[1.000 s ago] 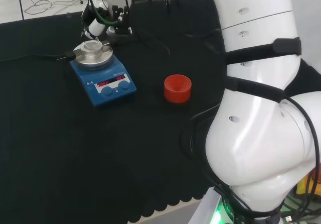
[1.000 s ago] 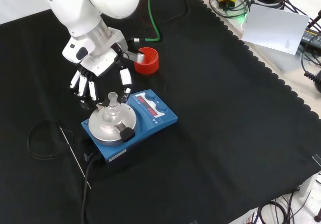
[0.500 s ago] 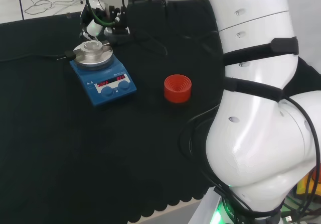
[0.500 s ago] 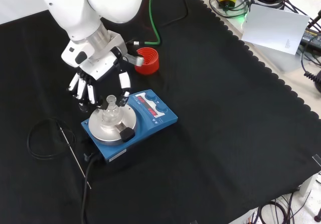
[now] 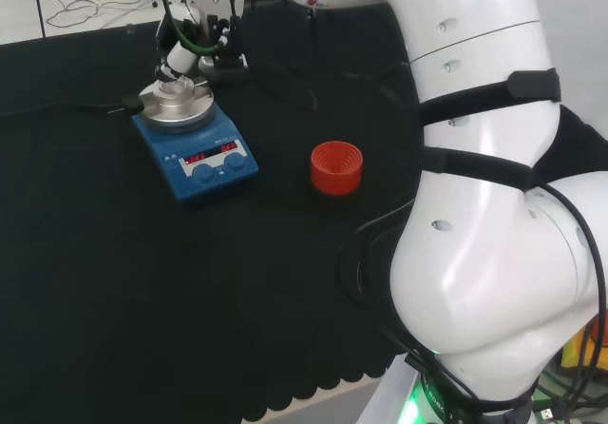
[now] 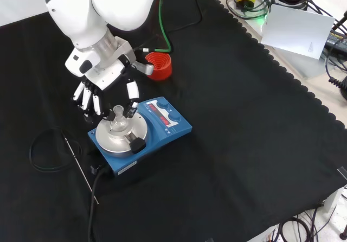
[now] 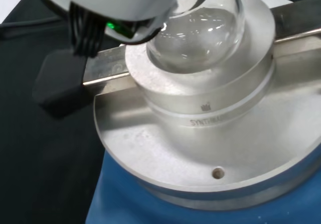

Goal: Place the round-bottom flask on the heater.

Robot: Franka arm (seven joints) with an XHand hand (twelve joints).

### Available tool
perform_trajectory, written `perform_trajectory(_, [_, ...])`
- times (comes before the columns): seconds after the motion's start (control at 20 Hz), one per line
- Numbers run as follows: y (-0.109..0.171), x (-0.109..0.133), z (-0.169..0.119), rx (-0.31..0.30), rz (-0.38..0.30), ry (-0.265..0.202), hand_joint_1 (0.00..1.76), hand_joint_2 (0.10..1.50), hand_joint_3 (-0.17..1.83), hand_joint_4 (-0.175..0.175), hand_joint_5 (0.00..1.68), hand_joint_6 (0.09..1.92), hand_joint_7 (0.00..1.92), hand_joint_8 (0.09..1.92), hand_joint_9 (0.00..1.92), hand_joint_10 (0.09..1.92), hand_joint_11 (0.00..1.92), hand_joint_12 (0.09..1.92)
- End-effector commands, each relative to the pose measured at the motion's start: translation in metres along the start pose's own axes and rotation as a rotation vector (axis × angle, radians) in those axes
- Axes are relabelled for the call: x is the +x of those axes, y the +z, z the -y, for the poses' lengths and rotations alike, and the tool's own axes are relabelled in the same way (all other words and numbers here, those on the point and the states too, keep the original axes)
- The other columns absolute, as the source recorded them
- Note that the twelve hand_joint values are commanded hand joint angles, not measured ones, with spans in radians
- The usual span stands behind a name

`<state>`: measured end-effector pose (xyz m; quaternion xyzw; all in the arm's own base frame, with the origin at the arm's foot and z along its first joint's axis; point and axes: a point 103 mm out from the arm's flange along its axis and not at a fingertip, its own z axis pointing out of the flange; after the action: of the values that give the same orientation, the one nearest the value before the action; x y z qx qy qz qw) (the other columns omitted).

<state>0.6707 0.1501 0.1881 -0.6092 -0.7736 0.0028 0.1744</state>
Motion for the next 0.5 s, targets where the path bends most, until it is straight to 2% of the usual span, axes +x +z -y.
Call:
perform_trajectory(0.05, [0.0001,-0.0011,0.0,0.008,-0.019,-0.014,1.09,0.6,0.92,0.175,1.13,1.07,0.57,0.7,0.76,0.56,0.34,1.36])
perform_trajectory(0.2, [-0.0009,-0.0052,0.0012,0.021,-0.065,-0.045,1.07,0.71,0.69,0.175,1.11,0.98,0.51,0.72,0.72,0.58,0.32,1.37])
perform_trajectory(0.3, [-0.0001,-0.0064,0.0013,0.033,-0.08,-0.054,0.95,0.72,0.57,0.023,1.0,0.9,0.45,0.74,0.69,0.6,0.29,1.38])
perform_trajectory(0.35, [-0.0003,-0.0081,0.0019,0.034,-0.083,-0.055,0.91,0.7,0.56,-0.022,0.89,0.89,0.41,0.74,0.66,0.62,0.27,1.39])
perform_trajectory(0.4, [-0.0001,-0.0081,0.0022,0.037,-0.084,-0.056,0.88,0.69,0.56,-0.048,0.79,0.89,0.37,0.75,0.63,0.63,0.25,1.4])
perform_trajectory(0.5, [-0.0003,-0.0093,0.0028,0.047,-0.087,-0.06,0.85,0.66,0.56,-0.068,0.64,0.88,0.32,0.76,0.6,0.65,0.23,1.4])
